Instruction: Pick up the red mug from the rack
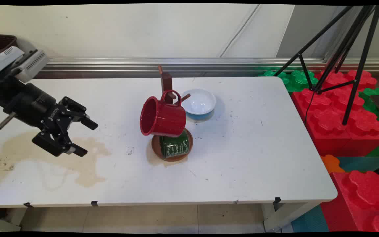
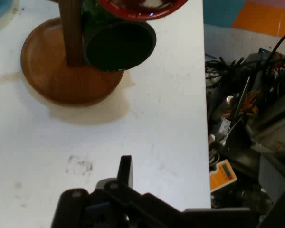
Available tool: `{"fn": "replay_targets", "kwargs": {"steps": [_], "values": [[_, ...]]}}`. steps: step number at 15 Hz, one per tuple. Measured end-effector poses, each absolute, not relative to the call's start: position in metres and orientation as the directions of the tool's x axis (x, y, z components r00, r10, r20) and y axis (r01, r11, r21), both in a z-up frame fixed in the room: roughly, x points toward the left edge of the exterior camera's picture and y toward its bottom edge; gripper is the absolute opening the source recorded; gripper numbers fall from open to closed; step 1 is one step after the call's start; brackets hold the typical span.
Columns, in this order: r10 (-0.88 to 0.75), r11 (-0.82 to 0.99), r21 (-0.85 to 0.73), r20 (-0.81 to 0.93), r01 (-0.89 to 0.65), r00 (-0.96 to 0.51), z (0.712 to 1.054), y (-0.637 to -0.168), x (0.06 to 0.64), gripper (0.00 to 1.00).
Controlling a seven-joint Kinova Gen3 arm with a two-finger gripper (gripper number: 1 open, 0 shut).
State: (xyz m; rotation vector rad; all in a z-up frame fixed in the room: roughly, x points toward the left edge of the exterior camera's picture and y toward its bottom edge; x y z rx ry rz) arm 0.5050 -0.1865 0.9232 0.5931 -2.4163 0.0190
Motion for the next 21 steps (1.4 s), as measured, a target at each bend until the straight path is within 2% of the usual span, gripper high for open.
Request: {"fn": "replay_targets", "kwargs": {"steps": [7,21], "values": [[-0.412,0.896,0.144,0.623,-0.42,-0.665,0.921,-0.187,0.488,1.0],[-0.386,0.902,0.146,0.692,-0.406,-0.61,0.948,-0.184,0.465,1.0]]}}
